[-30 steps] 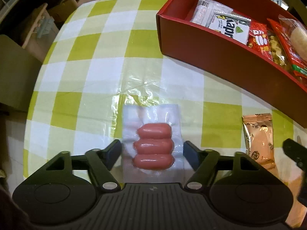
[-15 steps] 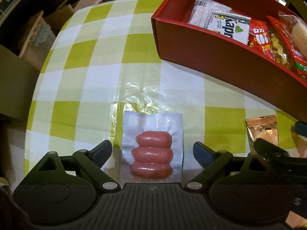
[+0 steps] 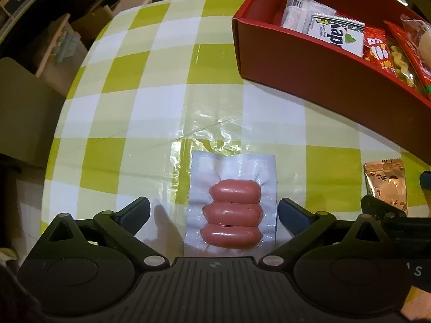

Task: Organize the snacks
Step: 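Close left tool on the vacuum-packed sausage pack while right tool closes on the gold pouch, then carry the sausage pack and gold pouch toward the red box with both tools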

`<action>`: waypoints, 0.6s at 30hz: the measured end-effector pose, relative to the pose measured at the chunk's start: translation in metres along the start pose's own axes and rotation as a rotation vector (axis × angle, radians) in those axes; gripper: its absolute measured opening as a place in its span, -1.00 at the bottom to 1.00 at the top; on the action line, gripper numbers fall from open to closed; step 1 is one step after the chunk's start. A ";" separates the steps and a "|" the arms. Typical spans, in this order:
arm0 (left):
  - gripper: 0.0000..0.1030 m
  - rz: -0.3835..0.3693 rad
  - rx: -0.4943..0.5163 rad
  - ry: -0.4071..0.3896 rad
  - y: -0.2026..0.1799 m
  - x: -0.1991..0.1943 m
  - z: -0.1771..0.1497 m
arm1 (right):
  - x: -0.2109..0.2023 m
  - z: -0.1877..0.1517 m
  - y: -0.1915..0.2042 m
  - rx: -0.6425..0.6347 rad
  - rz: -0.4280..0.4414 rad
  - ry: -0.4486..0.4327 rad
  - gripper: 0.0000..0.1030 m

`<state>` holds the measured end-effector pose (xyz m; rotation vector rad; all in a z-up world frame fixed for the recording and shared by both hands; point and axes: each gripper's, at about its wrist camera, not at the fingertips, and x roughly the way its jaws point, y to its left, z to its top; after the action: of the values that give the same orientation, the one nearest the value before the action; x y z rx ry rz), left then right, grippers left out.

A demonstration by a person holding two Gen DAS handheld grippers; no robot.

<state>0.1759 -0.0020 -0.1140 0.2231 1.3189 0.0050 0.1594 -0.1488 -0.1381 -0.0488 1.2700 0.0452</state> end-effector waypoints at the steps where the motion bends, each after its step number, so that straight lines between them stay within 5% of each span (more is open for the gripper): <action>1: 0.88 -0.010 -0.001 0.001 0.001 0.000 0.001 | -0.001 -0.001 0.001 -0.015 -0.006 -0.003 0.71; 4: 0.53 -0.065 0.002 0.007 -0.002 -0.006 0.000 | -0.006 -0.004 0.004 -0.039 0.004 -0.015 0.36; 7: 0.46 -0.084 0.020 0.000 -0.007 -0.010 -0.002 | -0.010 -0.004 0.007 -0.049 0.007 -0.021 0.00; 18: 0.43 -0.087 0.010 0.008 0.000 -0.009 0.000 | -0.024 -0.008 -0.003 -0.013 0.033 -0.041 -0.11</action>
<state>0.1742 -0.0032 -0.1057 0.1741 1.3355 -0.0739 0.1453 -0.1528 -0.1179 -0.0376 1.2299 0.0822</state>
